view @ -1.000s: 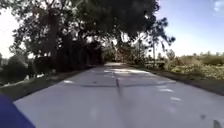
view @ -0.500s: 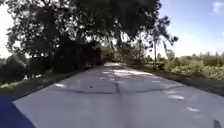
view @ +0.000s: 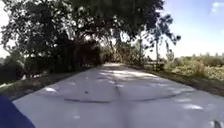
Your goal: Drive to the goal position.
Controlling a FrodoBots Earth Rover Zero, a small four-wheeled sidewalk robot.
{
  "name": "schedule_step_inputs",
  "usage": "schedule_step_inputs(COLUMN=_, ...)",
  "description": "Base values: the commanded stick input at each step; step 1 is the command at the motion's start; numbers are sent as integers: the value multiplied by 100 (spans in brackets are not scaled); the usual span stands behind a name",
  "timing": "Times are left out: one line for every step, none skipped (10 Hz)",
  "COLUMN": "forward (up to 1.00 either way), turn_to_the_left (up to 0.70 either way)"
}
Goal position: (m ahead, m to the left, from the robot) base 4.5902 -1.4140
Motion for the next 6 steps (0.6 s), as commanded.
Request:
schedule_step_inputs(forward=70, turn_to_the_left=0)
schedule_step_inputs(forward=70, turn_to_the_left=0)
schedule_step_inputs(forward=70, turn_to_the_left=0)
schedule_step_inputs(forward=70, turn_to_the_left=0)
schedule_step_inputs(forward=70, turn_to_the_left=0)
schedule_step_inputs(forward=70, turn_to_the_left=0)
